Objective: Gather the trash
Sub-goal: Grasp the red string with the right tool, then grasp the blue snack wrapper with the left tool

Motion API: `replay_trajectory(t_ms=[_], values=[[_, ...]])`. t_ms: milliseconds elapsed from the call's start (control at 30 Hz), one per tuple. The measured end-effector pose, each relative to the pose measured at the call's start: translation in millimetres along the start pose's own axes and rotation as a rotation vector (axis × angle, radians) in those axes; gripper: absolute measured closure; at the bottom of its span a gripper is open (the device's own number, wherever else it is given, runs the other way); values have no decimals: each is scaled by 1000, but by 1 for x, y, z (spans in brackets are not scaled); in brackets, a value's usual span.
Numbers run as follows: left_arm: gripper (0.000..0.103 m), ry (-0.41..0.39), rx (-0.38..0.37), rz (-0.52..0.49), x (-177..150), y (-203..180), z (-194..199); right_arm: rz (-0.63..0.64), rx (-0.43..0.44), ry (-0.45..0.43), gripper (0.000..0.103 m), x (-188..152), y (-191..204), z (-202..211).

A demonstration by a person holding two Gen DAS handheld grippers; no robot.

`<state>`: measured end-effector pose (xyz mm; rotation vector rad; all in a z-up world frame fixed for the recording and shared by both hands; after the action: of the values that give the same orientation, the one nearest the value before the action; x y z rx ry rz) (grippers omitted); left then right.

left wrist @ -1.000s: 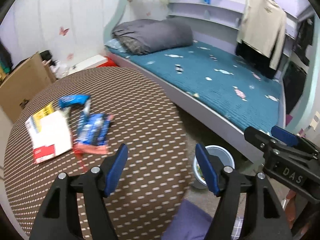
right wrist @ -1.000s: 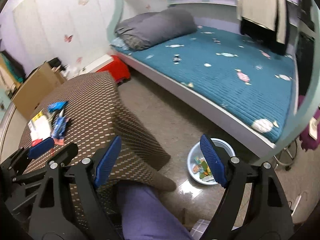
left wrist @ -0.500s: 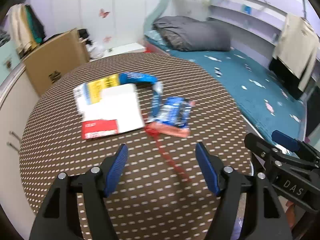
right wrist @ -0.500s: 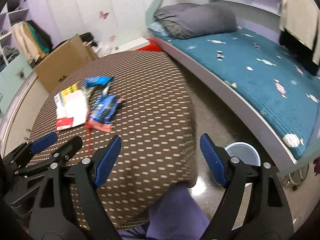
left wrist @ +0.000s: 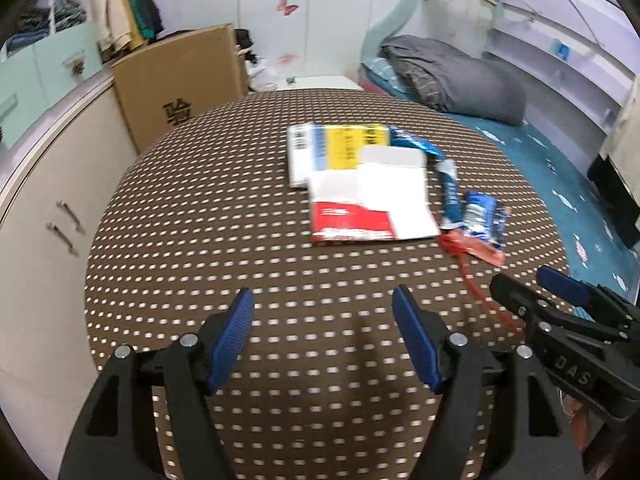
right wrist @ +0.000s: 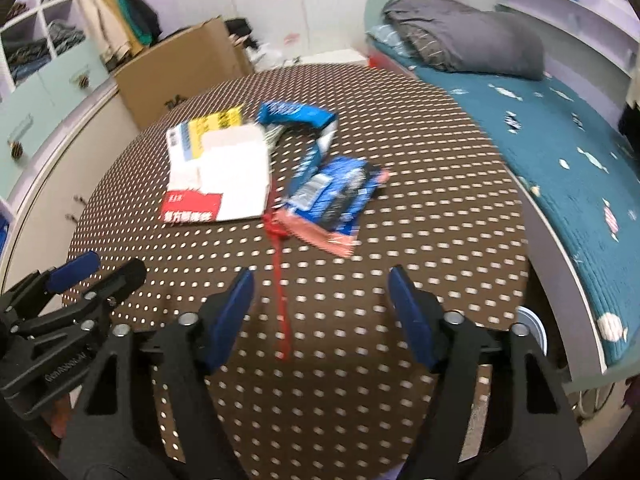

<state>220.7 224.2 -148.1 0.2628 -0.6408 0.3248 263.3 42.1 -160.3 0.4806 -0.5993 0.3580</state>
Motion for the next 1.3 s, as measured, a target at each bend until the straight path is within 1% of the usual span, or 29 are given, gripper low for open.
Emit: replay_trajectory(t_ms=[33,67,133,167,267,333,400,467,500,533,567,633,733,867,1067,1200,1300], values=[[33,3,5,10,0,6,-2,14,-7,11,49,0,3,-6],[33,6,9,18,0,11,-4,26,-10,22,55,0,5,-12],[32,11,14,30,-1,19,-6,36,3,39,59,0,9,-21],[32,15,17,39,-1,24,-8,41,7,46,64,0,10,-24],[32,23,19,55,-1,33,-13,78,-37,38,65,6,12,-30],[32,27,20,60,-1,37,-17,95,-47,31,65,11,15,-36],[32,31,20,64,0,38,-19,119,-65,25,68,16,16,-41],[32,37,19,68,0,39,-22,158,-81,15,75,20,18,-46],[32,40,19,70,0,39,-23,168,-75,15,78,22,19,-47],[32,42,19,71,0,40,-24,176,-69,20,86,23,21,-49],[32,44,17,71,1,40,-25,179,-66,27,91,23,22,-49],[32,47,13,71,1,38,-26,166,-41,39,94,21,22,-48],[32,47,5,67,2,32,-25,129,26,58,94,16,20,-42],[32,52,-18,35,3,12,-26,85,97,69,94,6,18,-30],[32,42,-68,-17,7,-27,-19,55,118,36,94,5,9,-5],[29,33,-98,-46,11,-52,-15,-1,114,23,94,6,-12,9],[29,30,-119,-76,15,-73,-14,-50,111,-6,94,8,-32,24]])
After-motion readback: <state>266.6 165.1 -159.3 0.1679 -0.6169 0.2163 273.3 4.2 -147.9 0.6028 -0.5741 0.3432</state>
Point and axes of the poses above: each gripper's, at about its wrist camera, not at the fingertips, and z roughly against the way its jaws point, y to its left, x to its top, the point moved 10 cm from there along -z, roughly the way its jaws point, and after that the axes turned 12 degrees about x, right-handed, at the moved point
